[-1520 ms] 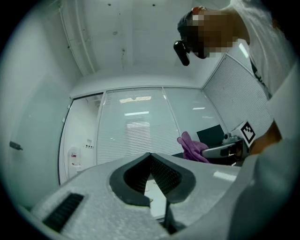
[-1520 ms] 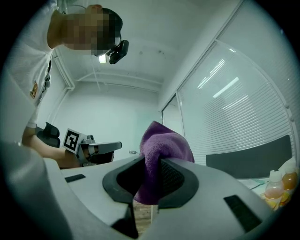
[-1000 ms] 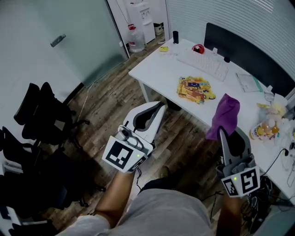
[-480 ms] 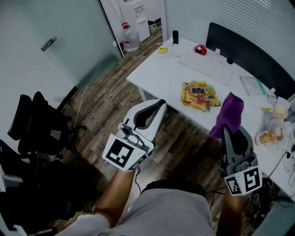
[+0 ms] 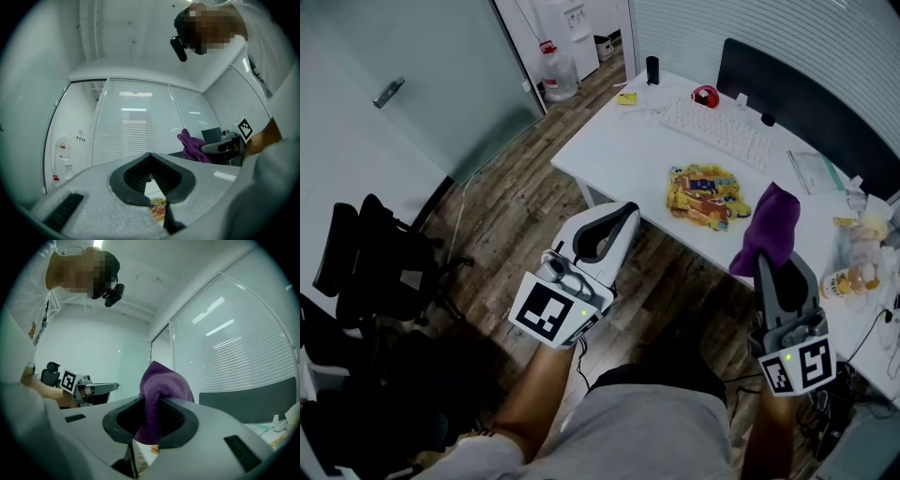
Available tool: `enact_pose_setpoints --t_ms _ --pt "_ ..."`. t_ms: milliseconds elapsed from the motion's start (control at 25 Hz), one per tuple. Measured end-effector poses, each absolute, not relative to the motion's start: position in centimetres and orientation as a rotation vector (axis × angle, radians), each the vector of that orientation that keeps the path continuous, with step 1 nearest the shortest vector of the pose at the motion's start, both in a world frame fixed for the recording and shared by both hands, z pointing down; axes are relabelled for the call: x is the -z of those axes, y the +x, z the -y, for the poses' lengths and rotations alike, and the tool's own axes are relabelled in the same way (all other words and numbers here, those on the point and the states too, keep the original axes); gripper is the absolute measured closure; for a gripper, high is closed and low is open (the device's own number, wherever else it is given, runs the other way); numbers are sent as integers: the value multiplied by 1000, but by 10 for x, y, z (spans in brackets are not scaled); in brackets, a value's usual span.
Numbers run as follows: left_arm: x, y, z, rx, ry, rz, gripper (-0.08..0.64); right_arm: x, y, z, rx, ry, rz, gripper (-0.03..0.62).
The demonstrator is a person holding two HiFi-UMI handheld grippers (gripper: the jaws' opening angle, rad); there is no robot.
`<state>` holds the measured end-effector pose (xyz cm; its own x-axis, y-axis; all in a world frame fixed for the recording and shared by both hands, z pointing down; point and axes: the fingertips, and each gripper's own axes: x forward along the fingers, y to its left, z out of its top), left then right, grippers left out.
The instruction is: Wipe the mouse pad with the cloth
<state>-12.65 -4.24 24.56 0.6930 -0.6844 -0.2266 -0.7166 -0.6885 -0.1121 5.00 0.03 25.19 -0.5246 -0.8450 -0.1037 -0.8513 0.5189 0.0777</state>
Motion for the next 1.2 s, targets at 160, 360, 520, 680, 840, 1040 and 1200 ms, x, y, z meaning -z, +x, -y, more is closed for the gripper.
enact_pose_setpoints --t_ms 160,360,520,680,840,1040,1200 --pt "-246 -122 57 -232 -2702 -1145 545 -253 54 16 -196 -1495 -2701 522" --pt "-250 -113 80 -188 -2701 -1171 545 -253 62 42 -221 -1469 -2711 522" --pt "-245 -103 100 -208 -2668 -1174 545 -253 67 63 -245 -1445 -2736 522" --pt "-249 -91 119 -194 -2665 -1180 545 -255 73 83 -241 -1415 -2753 522" --pt "-253 -79 136 -178 -2656 -1195 545 -257 75 99 -255 -1374 -2788 522" --pt "-264 -65 155 -130 -2656 -1235 545 -262 82 120 -245 -1324 -2829 522" --pt "-272 -56 163 -86 -2654 -1273 545 -265 91 135 -218 -1294 -2858 522"
